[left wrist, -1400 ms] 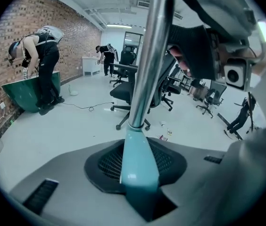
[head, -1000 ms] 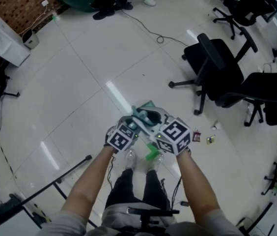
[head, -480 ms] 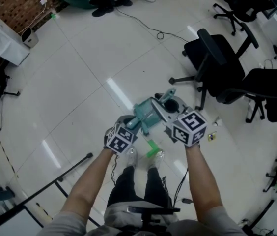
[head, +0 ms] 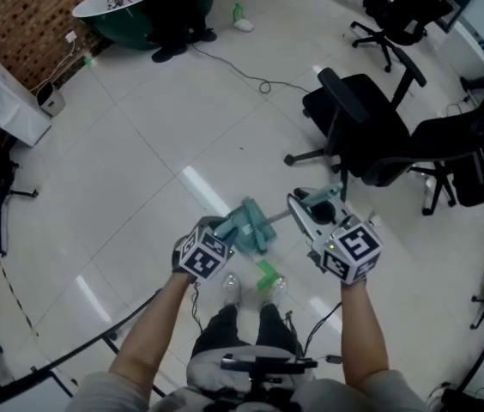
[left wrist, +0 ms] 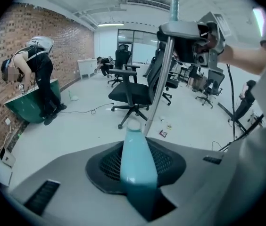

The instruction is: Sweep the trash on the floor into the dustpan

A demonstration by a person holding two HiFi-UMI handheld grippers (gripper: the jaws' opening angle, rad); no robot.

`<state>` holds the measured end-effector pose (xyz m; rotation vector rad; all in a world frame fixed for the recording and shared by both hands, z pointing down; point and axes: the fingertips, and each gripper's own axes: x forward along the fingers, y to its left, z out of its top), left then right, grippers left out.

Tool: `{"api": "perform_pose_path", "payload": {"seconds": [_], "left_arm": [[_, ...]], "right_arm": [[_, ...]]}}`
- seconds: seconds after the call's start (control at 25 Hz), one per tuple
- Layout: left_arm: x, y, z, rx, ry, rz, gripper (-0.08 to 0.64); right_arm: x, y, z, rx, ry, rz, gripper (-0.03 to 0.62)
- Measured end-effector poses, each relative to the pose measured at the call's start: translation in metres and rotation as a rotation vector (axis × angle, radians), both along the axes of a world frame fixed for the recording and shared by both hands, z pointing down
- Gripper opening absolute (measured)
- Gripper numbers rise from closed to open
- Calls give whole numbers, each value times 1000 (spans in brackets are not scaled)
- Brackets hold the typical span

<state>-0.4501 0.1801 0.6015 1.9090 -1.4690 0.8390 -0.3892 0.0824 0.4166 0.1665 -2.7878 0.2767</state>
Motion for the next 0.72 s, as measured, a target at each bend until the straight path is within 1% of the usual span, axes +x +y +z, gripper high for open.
{"api": "perform_pose_path", "payload": {"seconds": [0.16,0.24,0.4,0.56,0.72], "left_arm": [[7,-4,-61,44,-59,82,101],[14,-5,-89,64,-68,115,101],[17,-22,-135,115,-94,171,101],[31,-40,-158,152,-113,228,101],[39,-54,-174,190,-120,264,101]], "right_arm": [[36,-3,-30,26,-35,107,77],[54,-1,-44,41,-49,154,75],[75,-2,-69,102,-66,222,74],[100,0,-82,138,-59,281,72],[117,3,-94,184,-61,323,72]]}}
